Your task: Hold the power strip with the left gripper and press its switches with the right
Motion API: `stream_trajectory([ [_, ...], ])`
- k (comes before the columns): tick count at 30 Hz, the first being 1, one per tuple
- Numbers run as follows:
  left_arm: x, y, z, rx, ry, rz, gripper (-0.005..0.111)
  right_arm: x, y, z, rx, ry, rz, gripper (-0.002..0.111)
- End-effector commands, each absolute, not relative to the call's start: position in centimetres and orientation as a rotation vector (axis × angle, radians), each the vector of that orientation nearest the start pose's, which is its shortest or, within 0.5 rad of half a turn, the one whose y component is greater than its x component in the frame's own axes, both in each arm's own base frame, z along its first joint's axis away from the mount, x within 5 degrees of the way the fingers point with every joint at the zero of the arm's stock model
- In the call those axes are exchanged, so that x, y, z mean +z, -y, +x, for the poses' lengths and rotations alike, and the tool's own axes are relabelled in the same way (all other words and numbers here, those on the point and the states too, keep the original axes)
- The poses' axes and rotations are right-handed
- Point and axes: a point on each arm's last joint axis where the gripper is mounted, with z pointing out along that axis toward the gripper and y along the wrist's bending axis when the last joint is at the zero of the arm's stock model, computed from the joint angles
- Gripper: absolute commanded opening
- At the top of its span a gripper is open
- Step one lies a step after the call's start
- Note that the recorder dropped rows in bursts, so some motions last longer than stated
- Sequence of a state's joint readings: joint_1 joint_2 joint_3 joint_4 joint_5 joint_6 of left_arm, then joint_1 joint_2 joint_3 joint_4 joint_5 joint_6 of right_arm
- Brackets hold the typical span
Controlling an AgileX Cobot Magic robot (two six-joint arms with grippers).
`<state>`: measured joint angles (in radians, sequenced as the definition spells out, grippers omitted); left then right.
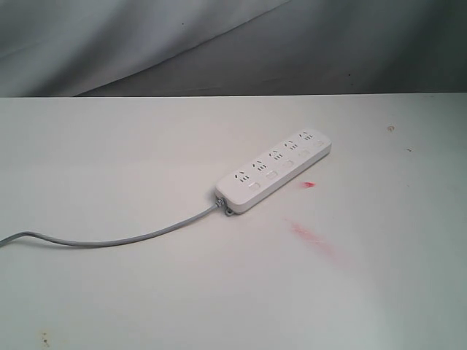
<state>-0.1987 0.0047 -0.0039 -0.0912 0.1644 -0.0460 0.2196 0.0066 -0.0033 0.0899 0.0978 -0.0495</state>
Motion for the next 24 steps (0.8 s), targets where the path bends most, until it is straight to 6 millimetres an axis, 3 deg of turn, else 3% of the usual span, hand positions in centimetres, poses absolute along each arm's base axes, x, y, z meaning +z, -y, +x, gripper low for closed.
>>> stream_trajectory([
  [1, 19.9, 1.23, 5.49, -0.268, -1.645, 0.06, 0.0, 20.55, -1.23, 5.51, 0.209, -1.567, -0.127, 0.0],
  [24, 19.9, 1.23, 5.49, -0.268, -1.645, 0.06, 0.0, 20.55, -0.82, 5.59, 0.151, -1.569, -0.069, 0.0],
])
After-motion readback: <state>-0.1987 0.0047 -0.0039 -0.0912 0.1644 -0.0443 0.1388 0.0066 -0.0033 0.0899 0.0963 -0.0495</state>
